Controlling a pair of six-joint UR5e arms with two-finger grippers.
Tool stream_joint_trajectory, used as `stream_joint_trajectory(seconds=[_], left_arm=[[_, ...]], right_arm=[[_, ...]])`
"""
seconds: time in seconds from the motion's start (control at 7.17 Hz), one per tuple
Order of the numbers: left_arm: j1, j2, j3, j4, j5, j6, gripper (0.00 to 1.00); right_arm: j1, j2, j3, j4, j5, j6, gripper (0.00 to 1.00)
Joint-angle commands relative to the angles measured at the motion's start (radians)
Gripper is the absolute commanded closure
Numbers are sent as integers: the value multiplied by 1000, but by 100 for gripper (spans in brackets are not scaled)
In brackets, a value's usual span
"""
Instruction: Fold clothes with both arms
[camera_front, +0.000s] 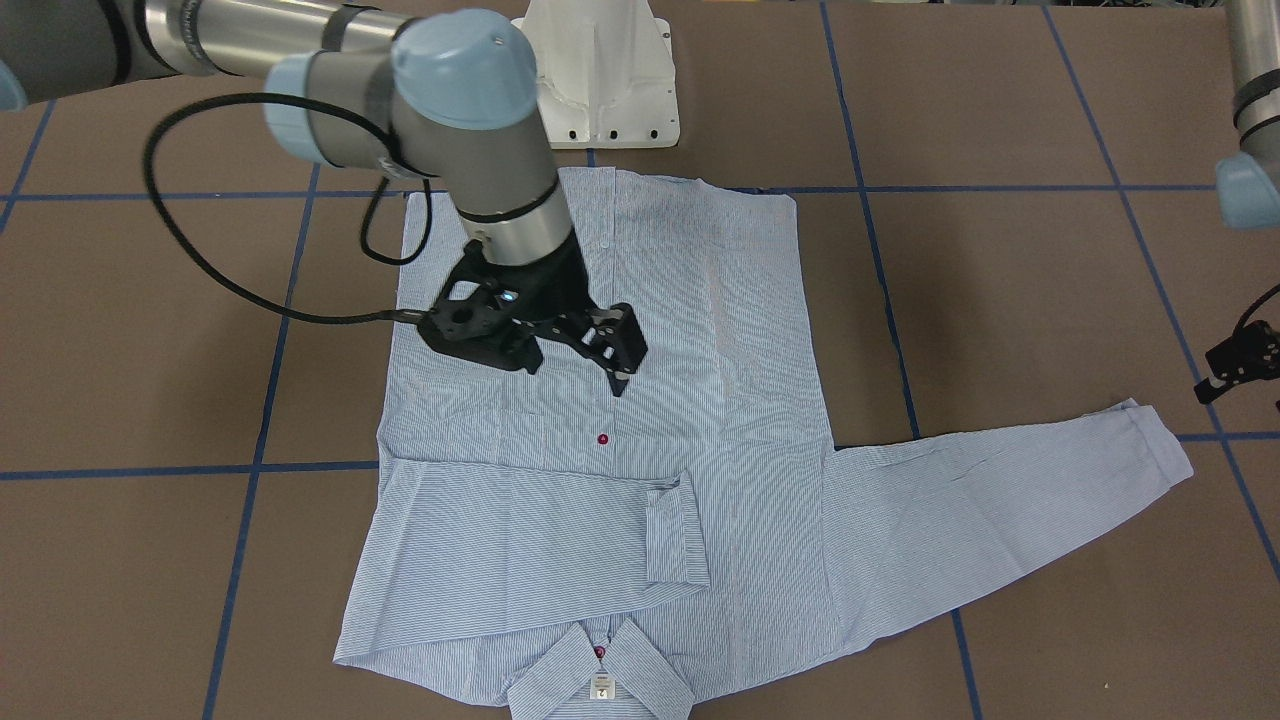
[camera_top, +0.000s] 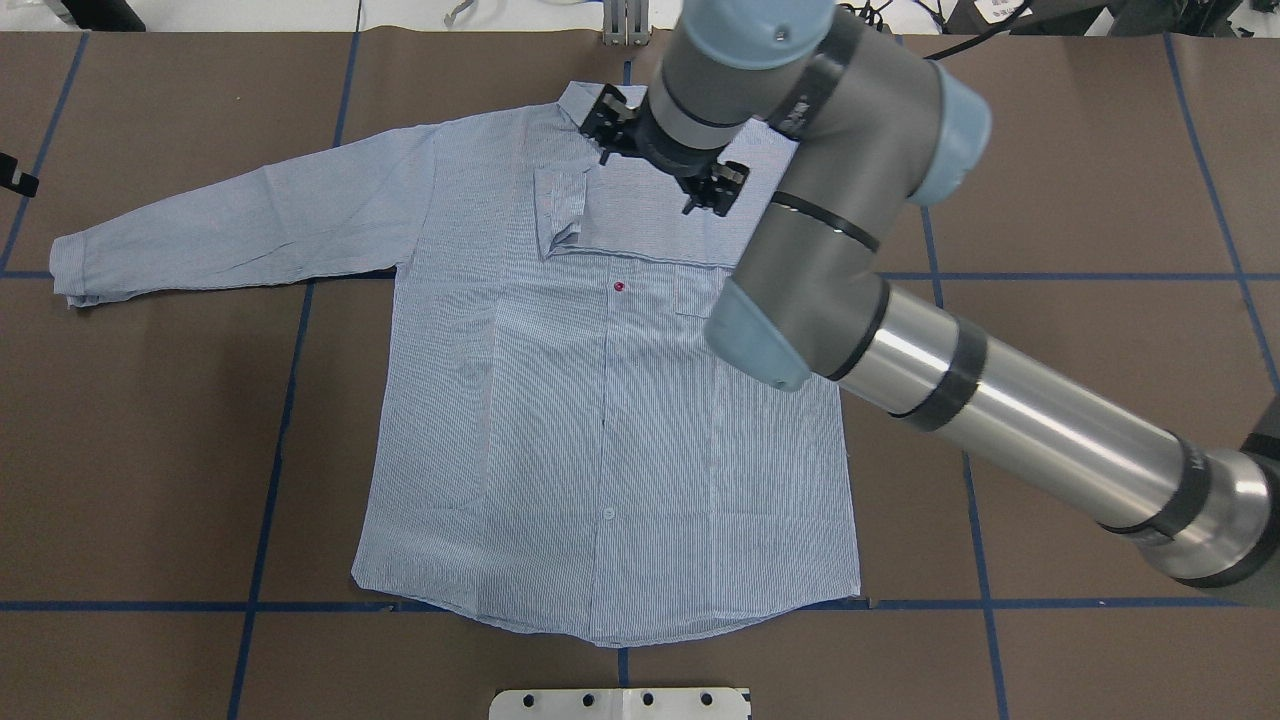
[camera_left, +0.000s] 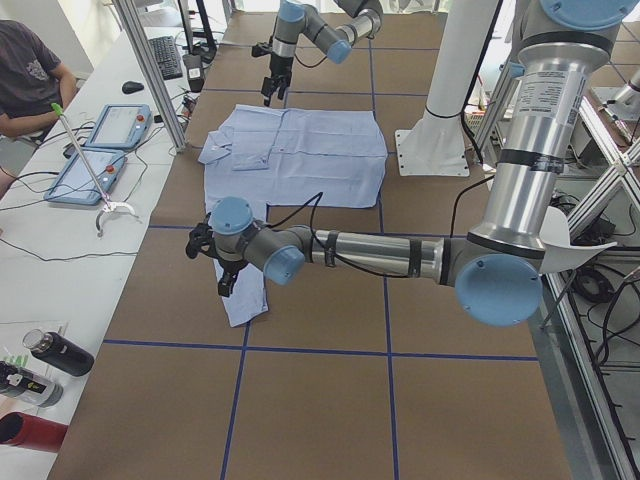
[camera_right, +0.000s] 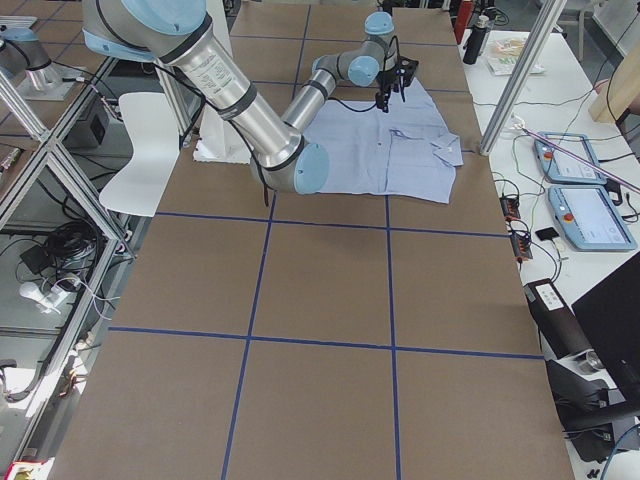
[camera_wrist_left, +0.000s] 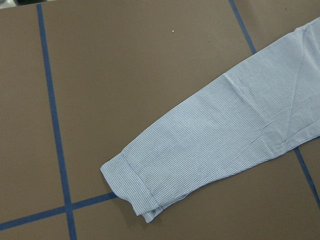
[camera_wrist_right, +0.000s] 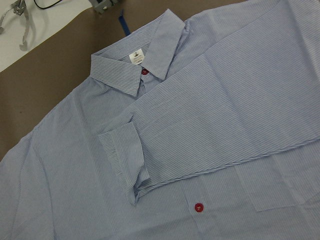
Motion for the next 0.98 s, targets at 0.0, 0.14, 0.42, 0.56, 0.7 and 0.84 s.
stream_joint_trajectory(seconds=[0.0,0.14,0.42,0.56,0.7,0.84], left_arm=[[71,-95,243,-175,70,-74,12],[76,-93,268,-182,72,-81,20],[77,-75,273,-194,61,-192,24],[77,-52,261,-196,60,-241,25],[77,0,233,-225,60,-260,26],[77,31,204,-250,58,-310,29]], right_arm=[[71,-197,193,-35,77,-31,0],[74,-226,204,-35,79,-65,0],[78,-230,207,-35,77,-68,0],[82,-230,204,-35,76,-68,0],[85,-230,202,-35,74,-70,0],[87,-230,201,-35,74,-70,0]])
